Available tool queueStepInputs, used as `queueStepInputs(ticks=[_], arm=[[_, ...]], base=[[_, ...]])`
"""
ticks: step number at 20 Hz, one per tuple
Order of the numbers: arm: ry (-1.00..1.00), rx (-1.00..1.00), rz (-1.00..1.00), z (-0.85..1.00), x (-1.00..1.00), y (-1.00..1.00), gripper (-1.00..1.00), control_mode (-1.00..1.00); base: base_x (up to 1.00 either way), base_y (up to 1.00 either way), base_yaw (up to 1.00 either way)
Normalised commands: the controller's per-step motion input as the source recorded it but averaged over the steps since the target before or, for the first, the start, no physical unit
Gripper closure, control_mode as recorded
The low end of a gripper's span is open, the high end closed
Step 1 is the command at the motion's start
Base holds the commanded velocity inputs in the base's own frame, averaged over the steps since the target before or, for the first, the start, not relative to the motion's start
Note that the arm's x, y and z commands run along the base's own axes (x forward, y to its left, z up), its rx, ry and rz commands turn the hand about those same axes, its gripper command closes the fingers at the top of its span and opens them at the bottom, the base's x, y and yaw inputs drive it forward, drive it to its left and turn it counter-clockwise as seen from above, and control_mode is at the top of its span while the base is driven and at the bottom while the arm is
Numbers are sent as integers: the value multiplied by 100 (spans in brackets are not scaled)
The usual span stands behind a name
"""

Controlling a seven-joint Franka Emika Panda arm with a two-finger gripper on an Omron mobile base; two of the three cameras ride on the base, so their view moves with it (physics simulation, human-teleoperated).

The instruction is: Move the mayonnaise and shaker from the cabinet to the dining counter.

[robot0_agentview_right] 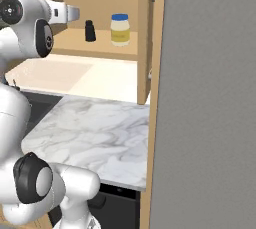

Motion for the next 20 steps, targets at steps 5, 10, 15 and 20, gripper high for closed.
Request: queueStepInputs(ticks=[5, 10, 15, 20], arm=[[3, 0, -5, -10, 22, -18, -100, -100], [5, 0, -3, -18, 14, -10, -100, -100], [10, 0, -1, -21, 11, -4, -100, -100], [10, 0, 0, -1, 14, 0, -100, -100]], base=[[0, 0, 0], [0, 0, 0], [0, 0, 0], [0, 0, 0]])
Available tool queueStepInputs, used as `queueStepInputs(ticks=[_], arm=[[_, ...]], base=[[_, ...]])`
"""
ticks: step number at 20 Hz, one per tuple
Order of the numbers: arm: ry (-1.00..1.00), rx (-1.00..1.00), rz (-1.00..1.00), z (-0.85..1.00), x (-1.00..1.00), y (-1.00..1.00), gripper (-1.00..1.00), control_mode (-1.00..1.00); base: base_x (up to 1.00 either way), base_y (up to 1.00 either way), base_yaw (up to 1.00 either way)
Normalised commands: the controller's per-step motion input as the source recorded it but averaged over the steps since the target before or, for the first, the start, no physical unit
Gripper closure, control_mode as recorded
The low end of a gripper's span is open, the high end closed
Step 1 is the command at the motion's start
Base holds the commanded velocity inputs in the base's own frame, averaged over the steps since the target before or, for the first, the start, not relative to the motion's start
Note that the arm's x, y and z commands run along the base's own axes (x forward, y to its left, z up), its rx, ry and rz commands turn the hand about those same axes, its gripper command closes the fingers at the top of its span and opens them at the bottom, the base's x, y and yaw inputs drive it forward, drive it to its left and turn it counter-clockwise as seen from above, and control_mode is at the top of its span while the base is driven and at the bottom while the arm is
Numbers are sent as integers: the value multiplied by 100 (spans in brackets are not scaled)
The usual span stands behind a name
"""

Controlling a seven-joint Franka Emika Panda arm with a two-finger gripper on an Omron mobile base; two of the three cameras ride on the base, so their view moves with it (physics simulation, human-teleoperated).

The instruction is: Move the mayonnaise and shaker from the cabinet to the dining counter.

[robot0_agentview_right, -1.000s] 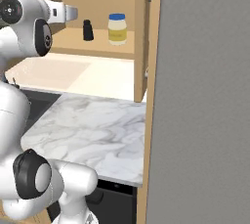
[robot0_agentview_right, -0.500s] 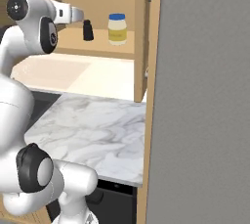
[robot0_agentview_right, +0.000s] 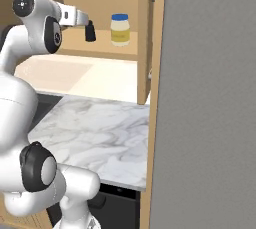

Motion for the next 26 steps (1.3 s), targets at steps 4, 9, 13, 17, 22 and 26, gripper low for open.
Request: queueStepInputs(ticks=[4, 9, 13, 17, 22, 26], arm=[[17, 0, -2, 0, 33, 0, -100, -100], [16, 0, -4, -6, 26, 0, -100, -100], [3, 0, -3, -24, 10, 0, -100, -100], [0, 0, -2, -19, 12, 0, -100, -100], [-4, 0, 0, -24, 19, 0, -100, -100], [-8, 0, 0, -12, 35, 0, -100, -100]], base=[[0, 0, 0], [0, 0, 0], [0, 0, 0], [0, 0, 0], [0, 0, 0], [0, 0, 0]])
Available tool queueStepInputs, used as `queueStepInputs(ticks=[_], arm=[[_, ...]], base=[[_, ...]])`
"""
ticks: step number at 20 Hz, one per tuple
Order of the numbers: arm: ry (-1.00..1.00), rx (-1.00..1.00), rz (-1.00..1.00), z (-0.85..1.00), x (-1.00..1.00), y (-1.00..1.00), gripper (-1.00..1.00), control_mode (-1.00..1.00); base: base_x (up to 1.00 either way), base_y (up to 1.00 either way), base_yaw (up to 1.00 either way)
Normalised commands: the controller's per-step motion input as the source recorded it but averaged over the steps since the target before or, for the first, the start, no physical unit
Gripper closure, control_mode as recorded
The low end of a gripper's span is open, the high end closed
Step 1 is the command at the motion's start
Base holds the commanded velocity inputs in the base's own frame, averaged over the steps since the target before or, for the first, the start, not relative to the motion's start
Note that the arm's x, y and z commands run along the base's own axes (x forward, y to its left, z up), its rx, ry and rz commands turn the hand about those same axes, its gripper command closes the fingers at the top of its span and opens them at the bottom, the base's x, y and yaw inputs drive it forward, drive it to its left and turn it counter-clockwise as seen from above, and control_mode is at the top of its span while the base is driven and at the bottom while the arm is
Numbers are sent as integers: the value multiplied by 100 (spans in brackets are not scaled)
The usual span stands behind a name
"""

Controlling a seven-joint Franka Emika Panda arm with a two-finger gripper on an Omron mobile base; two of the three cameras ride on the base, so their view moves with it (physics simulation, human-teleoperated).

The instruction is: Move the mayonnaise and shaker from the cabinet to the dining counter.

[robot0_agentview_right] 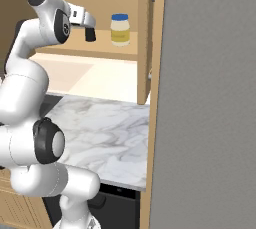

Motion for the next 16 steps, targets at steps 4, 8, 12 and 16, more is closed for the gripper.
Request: queueStepInputs(ticks=[4, 8, 12, 16], arm=[[-6, 0, 0, 0, 37, 0, -100, -100], [0, 0, 0, 0, 40, 0, -100, -100], [0, 0, 0, 0, 33, 0, -100, -100], [0, 0, 0, 0, 26, 0, -100, -100]], base=[[0, 0, 0], [0, 0, 0], [0, 0, 0], [0, 0, 0]])
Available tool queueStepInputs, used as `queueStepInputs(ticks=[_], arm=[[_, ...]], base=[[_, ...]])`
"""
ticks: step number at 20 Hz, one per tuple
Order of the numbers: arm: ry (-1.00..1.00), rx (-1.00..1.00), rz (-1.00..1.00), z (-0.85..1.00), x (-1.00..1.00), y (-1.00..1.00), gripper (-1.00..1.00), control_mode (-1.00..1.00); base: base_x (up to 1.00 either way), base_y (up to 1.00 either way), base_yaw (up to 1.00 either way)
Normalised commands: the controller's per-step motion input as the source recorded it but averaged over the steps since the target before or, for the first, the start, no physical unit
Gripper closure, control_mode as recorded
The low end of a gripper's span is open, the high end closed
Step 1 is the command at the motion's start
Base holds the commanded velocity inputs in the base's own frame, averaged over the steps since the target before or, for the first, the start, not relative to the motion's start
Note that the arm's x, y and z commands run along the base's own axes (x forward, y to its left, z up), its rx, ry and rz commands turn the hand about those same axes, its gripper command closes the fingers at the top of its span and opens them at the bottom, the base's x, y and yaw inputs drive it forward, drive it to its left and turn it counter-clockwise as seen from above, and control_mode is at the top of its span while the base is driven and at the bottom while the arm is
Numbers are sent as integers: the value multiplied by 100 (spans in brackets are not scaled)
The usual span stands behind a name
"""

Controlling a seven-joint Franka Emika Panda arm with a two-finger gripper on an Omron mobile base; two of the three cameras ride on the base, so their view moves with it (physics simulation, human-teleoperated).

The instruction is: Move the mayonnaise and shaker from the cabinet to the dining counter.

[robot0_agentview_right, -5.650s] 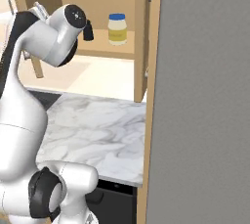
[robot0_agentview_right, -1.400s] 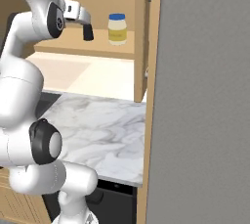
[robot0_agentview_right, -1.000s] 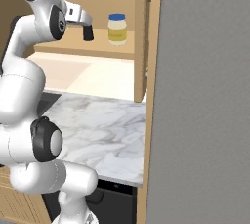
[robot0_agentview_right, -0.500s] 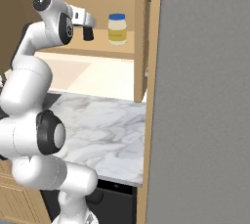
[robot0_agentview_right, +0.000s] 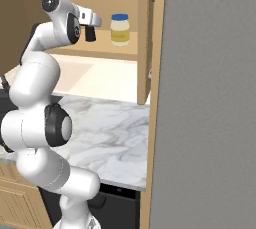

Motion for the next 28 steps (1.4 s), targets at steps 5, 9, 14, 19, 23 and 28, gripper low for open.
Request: queueStepInputs(ticks=[5, 9, 14, 19, 23, 28], arm=[[1, 0, -2, 0, 28, 0, -100, -100], [4, 0, -3, -7, 20, 0, -100, -100], [6, 0, -3, -13, 18, 0, -100, -100], [5, 0, -3, -16, 26, 0, 100, -100], [1, 0, -1, -8, 13, 0, 100, -100], [0, 0, 0, -12, -17, 0, 100, -100]], base=[[0, 0, 0], [0, 0, 0], [0, 0, 0], [0, 0, 0], [0, 0, 0], [0, 0, 0]])
